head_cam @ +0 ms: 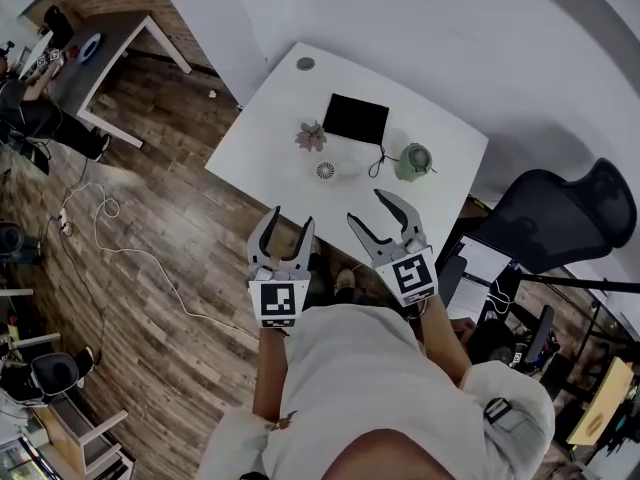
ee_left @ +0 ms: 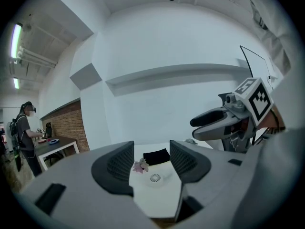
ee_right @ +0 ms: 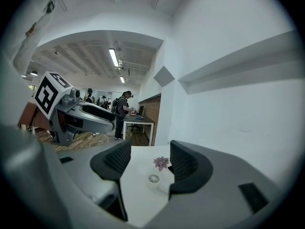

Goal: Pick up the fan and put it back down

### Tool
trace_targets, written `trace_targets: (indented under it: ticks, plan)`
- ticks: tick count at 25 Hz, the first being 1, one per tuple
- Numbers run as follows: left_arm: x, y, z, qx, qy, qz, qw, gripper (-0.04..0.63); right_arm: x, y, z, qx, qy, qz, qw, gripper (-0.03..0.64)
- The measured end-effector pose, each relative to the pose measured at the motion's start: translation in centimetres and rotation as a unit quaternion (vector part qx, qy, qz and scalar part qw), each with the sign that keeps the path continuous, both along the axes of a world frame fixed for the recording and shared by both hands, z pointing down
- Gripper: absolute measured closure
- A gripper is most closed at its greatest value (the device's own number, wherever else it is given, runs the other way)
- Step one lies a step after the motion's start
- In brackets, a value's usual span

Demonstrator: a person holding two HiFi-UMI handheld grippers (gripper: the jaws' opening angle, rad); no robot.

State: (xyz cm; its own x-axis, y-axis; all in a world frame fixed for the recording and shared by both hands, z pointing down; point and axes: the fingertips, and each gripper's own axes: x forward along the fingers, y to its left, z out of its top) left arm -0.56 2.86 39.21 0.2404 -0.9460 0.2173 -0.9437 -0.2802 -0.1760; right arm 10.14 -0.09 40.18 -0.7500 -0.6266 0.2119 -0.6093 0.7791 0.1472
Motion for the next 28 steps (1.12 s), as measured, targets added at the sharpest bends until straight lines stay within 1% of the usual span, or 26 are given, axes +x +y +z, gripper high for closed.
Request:
trace_targets:
  ticks: [6,14,20,28]
  plan:
    - [-0.9,-2.9,1.5,-0.013,0.010,0.012,0.9998,0.365,-0.8,-2.7,1.7,-0.017,0.018,0.009,1.000,0.348]
    - [-2.5,-7.6,5.1,-0.055,0.016,0.050,0.9971,0.364,-2.8,-6.9,4.9,-0.049,0.054,0.020,0.997,0.336]
    - [-3.8,-10.5,8.5,-0.091,0.028,0.074,0.9927,0.364,-4.8,-9.3,8.0,-0.078,0.084,0.019,0.993,0.333]
    - [-4.4,-12.8,12.9,-0.140,0.040,0.112,0.9829,0.364,-6.1,-11.0,12.7,-0.120,0.139,0.023,0.983,0.324]
